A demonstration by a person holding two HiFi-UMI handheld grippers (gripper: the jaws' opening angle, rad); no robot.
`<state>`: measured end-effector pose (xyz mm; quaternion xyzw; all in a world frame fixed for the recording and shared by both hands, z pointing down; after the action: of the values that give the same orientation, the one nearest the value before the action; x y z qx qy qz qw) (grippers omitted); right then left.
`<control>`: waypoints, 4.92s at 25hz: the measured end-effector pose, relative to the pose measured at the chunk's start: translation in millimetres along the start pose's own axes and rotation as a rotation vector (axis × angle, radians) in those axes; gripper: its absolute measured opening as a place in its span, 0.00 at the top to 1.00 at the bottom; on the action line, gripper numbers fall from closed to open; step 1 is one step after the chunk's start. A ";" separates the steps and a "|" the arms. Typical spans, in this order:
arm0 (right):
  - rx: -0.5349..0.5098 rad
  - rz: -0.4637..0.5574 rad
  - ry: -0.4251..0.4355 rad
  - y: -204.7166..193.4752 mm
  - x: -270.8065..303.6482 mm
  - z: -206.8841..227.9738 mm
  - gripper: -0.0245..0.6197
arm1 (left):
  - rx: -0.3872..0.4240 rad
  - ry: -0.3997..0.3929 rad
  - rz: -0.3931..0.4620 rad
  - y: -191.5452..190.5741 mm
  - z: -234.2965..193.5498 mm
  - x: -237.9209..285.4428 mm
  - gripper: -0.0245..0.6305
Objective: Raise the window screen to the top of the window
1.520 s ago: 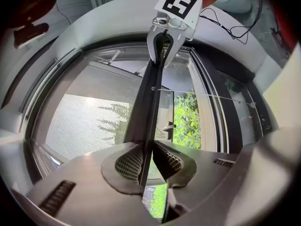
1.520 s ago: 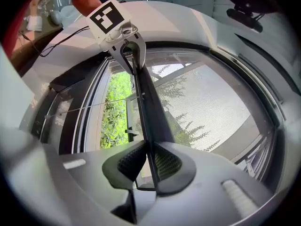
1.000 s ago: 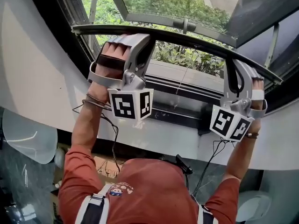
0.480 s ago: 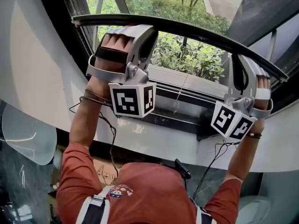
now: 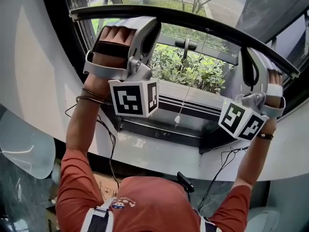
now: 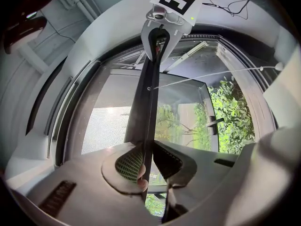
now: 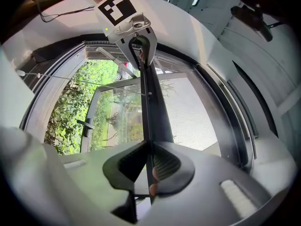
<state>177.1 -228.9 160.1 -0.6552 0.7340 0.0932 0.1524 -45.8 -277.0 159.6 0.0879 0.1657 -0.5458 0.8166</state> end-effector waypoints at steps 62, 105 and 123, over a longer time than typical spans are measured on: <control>-0.209 -0.128 -0.236 15.0 85.0 168.4 0.91 | 0.118 0.156 -0.149 26.1 -164.1 89.1 0.85; -0.273 -0.237 -0.327 34.7 161.2 324.5 0.90 | 0.144 0.369 -0.206 32.1 -318.2 163.4 0.83; -0.159 -0.147 -0.353 27.5 144.6 323.8 0.72 | 0.066 0.448 -0.147 30.5 -308.2 147.9 0.81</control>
<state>169.0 -251.5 -194.7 -0.6906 0.6362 0.2529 0.2329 -19.9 -292.8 -182.2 0.2210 0.3307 -0.5760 0.7142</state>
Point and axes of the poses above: the fingertips, and each gripper's own axes: x forward along the fingers, z to its right, y out of its top, the point moved 10 cm from there along -x, backward along the fingers, and after that the axes turned 2 degrees about x, right-handed, at the moved point
